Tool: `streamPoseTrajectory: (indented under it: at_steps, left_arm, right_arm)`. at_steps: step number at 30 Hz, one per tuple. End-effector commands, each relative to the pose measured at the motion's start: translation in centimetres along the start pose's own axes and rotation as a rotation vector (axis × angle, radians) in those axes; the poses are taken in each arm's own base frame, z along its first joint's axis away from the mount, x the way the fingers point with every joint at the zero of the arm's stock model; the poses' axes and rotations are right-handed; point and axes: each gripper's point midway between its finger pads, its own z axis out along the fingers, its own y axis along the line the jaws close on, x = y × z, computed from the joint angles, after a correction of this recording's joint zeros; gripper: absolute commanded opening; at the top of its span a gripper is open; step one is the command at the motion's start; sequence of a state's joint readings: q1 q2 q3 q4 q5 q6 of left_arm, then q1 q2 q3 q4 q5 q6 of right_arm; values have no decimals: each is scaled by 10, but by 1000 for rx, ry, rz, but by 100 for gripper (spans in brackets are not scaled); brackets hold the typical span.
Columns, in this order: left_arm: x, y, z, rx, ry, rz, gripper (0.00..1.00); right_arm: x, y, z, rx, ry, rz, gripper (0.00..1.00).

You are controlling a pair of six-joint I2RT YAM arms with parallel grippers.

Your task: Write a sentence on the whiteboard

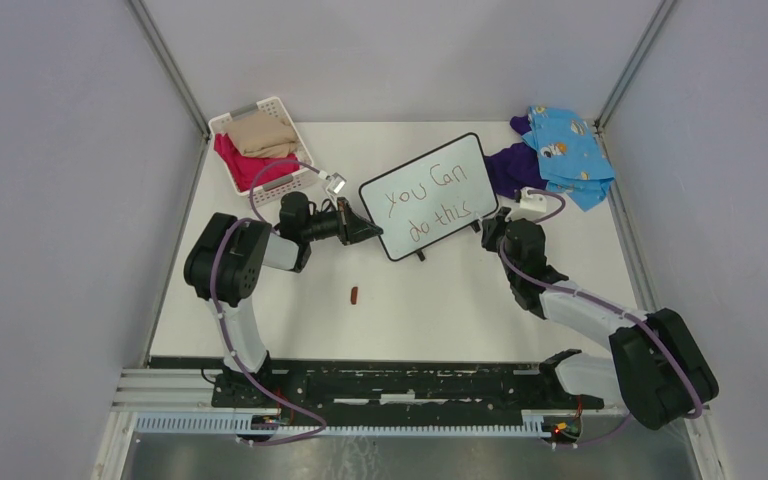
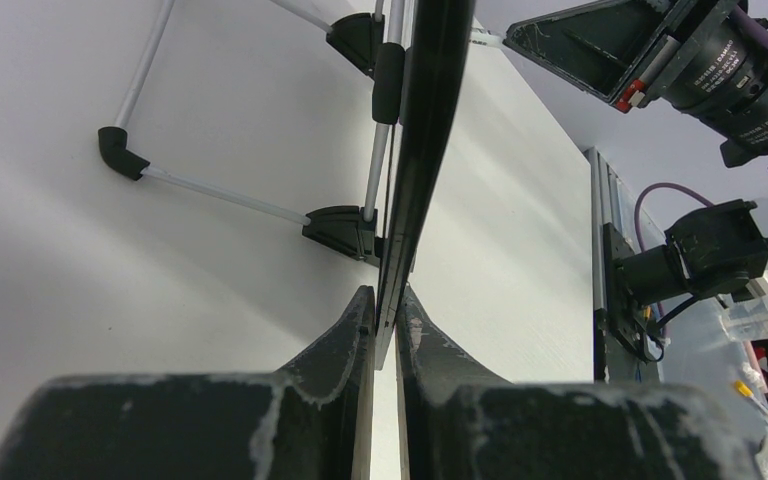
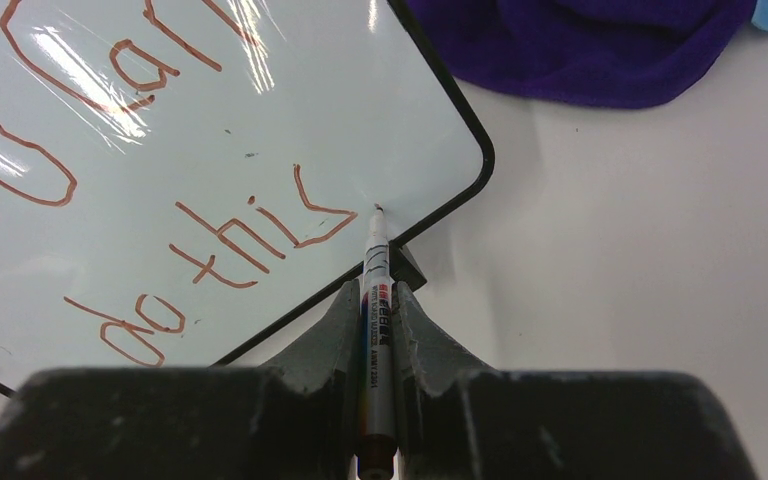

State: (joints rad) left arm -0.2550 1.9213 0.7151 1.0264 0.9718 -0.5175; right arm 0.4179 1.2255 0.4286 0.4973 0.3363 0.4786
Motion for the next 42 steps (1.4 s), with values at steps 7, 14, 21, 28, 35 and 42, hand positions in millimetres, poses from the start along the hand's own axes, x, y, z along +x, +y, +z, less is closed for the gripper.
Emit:
streamPoseTrajectory:
  at_steps: [7,14,21,28,35,42]
  left_arm:
    - [23,16,-1,-73,51,-61,11]
    - [22,17,-1,-78,49,-59,11]
    - [22,17,-1,-81,51,-60,12]
    - [16,14,-1,-77,42,-54,12]
    - [9,9,0,-68,38,-50,13]
    - [11,1,3,-81,91,-1,13]
  right_arm:
    - [-26,15,7,-37,-67,42,0]
    - [-30,11,2,-28,-70,38,0]
    - [-30,7,-14,-32,-65,39,0]
    - [-32,11,-37,-91,-63,58,0]
    - [-23,4,-58,-118,-61,63,0]
    - [-22,-2,-69,-115,-71,42,0]
